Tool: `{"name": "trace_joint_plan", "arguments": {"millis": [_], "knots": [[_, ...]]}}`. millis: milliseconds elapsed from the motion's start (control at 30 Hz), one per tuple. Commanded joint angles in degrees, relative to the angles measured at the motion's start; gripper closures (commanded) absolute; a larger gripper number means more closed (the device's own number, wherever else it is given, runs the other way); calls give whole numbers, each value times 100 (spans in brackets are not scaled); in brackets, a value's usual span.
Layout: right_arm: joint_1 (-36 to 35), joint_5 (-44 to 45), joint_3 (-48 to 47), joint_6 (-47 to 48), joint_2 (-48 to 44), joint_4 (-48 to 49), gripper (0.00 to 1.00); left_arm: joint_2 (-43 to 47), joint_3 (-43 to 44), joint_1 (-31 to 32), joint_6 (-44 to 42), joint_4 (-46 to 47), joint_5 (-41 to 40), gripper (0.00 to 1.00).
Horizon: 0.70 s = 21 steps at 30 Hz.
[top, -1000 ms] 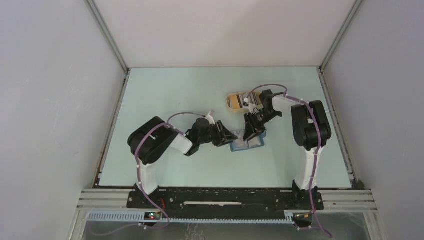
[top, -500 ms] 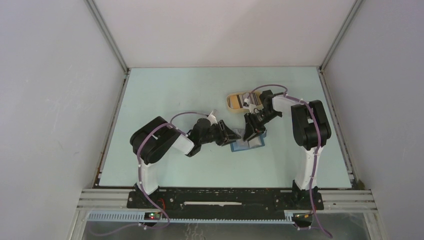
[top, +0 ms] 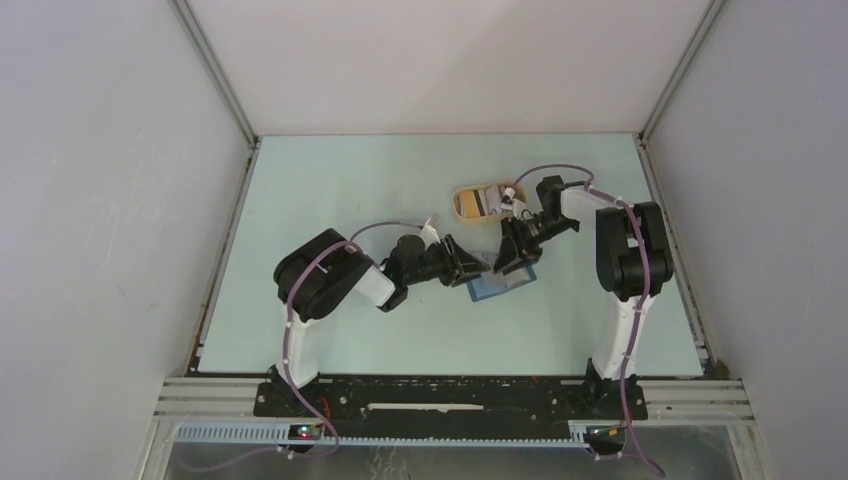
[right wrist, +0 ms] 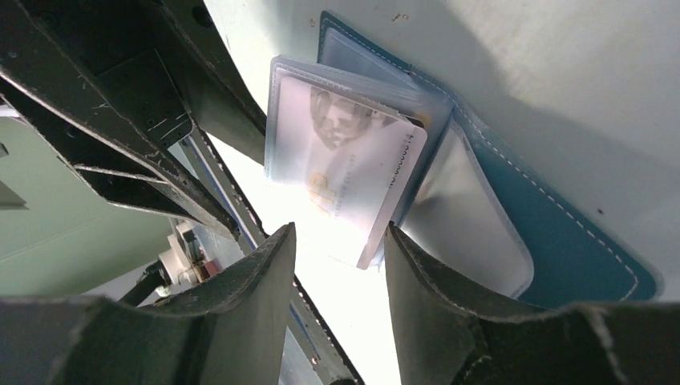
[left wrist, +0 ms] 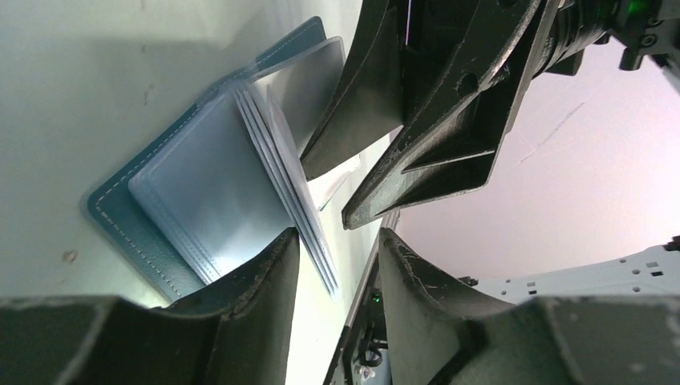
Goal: Put the credit cards into the card holder
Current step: Turn over the card slot in the card holder.
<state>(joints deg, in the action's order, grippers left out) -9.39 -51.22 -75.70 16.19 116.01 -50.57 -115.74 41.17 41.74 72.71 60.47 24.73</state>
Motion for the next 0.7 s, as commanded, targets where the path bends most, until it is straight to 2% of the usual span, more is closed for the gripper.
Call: {"name": "trace_joint_plan", "arguments": {"millis": [0,167,333,667], "knots": [[136,-262,-122,27,-405,-95,47,-52,377,40,61,404,28,53],[165,-174,-120,-106,-311,-42,50,-139,710,52,42,334,73,53],[165,-423,-129,-110,-83,-137,54,-241,977,84,-88,-249,-25,53],[347,-311,-133,-98,-259,-108,54,-489,1196,88,-186,-374,-171,54]]}}
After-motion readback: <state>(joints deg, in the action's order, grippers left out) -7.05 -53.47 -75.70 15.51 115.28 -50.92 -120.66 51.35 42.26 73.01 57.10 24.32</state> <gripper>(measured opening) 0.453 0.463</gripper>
